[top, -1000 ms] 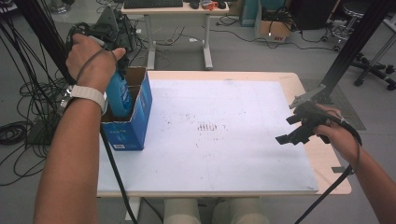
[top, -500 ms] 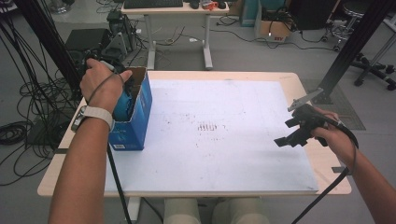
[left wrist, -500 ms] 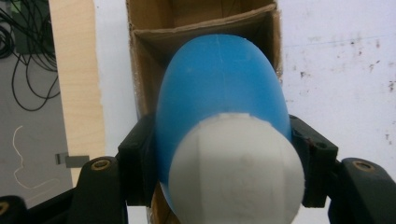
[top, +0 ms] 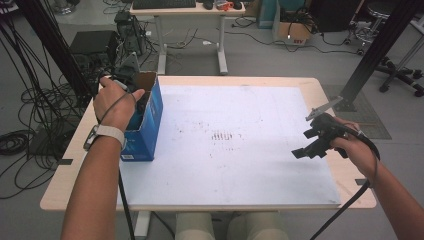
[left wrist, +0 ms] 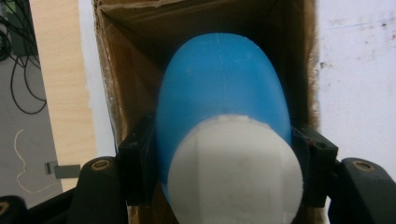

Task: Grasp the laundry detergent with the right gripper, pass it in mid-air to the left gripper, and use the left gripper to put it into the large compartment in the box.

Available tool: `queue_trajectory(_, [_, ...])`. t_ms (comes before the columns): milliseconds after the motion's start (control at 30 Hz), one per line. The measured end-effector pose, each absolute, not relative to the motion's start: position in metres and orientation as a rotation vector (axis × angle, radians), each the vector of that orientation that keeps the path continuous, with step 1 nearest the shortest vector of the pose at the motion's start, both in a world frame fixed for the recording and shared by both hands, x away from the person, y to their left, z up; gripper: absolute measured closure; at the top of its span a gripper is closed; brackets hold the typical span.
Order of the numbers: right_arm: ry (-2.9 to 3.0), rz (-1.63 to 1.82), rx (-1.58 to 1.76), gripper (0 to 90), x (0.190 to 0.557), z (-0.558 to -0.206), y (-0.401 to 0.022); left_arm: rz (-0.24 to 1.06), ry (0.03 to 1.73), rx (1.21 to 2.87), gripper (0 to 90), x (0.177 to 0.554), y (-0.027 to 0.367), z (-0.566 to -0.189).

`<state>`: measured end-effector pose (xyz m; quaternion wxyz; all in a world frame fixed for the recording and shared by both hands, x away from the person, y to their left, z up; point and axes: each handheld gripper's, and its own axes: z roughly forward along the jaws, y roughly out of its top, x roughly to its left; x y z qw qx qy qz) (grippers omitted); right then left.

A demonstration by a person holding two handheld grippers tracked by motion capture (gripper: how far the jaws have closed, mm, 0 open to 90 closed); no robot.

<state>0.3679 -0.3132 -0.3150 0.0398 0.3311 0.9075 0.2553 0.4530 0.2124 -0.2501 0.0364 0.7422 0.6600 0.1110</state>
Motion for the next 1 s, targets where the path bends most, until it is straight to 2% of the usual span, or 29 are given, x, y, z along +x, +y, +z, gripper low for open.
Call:
queue_trajectory(200, [2.781,0.780,1.026,3.8,0.368,-0.317,-0.314,0.330,2.036,2.276,37.5,0.454,0.215,-0.263])
queue_trajectory(1000, [2.757,0.805,1.043,3.8,0.366,-0.313,-0.314,0.301,2.038,2.274,37.3,0.454,0.221,-0.263])
